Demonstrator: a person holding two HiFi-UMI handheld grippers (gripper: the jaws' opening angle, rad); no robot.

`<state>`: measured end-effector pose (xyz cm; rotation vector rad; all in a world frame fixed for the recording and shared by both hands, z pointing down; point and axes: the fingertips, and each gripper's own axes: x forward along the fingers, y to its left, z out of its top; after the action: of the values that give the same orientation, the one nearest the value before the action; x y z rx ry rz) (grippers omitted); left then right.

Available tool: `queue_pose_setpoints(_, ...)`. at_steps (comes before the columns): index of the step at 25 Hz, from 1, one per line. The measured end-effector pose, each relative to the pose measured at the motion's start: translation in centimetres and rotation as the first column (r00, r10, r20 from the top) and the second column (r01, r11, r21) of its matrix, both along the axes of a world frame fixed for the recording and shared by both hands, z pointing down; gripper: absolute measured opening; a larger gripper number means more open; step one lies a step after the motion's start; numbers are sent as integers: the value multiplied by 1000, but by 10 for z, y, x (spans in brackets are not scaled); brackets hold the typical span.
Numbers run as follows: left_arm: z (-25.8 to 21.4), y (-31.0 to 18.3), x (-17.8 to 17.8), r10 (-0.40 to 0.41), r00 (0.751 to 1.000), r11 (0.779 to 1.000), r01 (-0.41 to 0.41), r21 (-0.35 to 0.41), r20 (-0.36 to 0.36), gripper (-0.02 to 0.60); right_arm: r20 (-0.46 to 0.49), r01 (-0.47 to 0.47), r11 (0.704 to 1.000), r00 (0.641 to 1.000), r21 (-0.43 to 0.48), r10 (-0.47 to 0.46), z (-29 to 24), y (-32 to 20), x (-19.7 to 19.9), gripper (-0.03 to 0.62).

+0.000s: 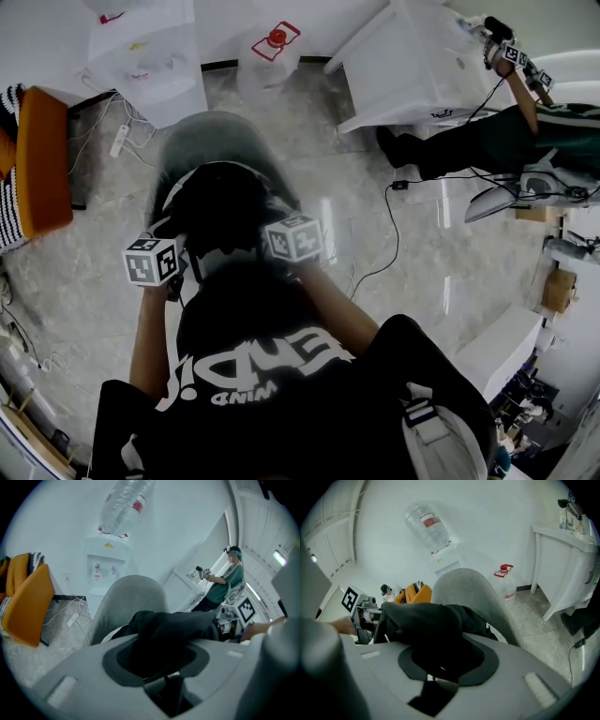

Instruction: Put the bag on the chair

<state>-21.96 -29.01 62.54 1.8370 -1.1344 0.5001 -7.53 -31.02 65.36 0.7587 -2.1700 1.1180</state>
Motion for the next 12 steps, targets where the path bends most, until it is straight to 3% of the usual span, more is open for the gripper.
queue_pose_setpoints(12, -25, 25, 1, -5, 998, 1000, 3, 25, 60, 155, -55, -6, 999, 998, 39, 9, -27, 20, 15, 100)
